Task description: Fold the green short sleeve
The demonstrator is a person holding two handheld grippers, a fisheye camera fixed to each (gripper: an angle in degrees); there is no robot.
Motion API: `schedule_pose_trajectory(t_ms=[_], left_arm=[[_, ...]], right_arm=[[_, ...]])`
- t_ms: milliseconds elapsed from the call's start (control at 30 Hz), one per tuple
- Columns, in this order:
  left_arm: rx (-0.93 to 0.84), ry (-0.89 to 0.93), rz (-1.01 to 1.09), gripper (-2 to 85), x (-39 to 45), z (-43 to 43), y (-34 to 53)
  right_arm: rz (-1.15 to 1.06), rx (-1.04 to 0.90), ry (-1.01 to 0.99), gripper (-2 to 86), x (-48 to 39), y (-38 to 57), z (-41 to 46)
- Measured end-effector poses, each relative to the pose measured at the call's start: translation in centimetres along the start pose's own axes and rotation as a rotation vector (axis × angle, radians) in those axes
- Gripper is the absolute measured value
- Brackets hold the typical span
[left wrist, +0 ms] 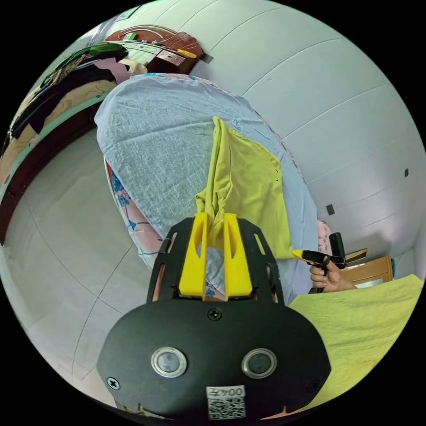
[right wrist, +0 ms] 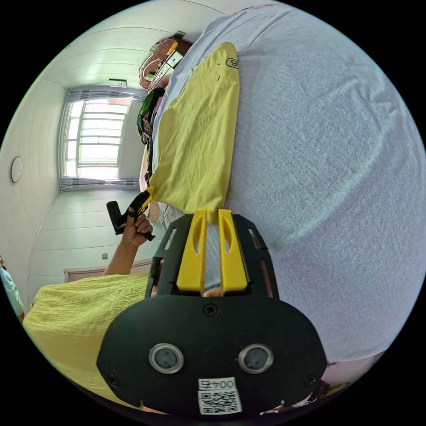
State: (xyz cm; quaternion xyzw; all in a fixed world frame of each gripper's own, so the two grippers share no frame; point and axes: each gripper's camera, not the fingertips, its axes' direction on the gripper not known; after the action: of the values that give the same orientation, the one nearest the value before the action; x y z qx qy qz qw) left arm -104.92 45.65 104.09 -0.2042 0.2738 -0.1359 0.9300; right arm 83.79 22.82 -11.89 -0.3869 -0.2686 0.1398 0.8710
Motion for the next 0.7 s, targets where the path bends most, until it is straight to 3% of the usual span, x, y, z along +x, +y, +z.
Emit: schedule_pose_trajectory(t_ms=[167, 500, 700], left_arm=[[-0.054, -0.106, 0.009, 3.8, 0.0, 1.6, -1.8], [-0.019, -0.015, -0.059, 9.1, -2.1, -0.7, -5.9], [-0.033, 0.080, 0.013, 11.2, -0.1, 1.2, -13.5]], right_arm=[[-0.035, 0.005, 0.152, 1.1, -0.3, -0.6, -0.9], [-0.007, 0.052, 0.081, 8.1, 0.4, -2.1, -6.0], [0.013, 0.149, 0.062, 9.1, 1.0, -6.7, -10.4]])
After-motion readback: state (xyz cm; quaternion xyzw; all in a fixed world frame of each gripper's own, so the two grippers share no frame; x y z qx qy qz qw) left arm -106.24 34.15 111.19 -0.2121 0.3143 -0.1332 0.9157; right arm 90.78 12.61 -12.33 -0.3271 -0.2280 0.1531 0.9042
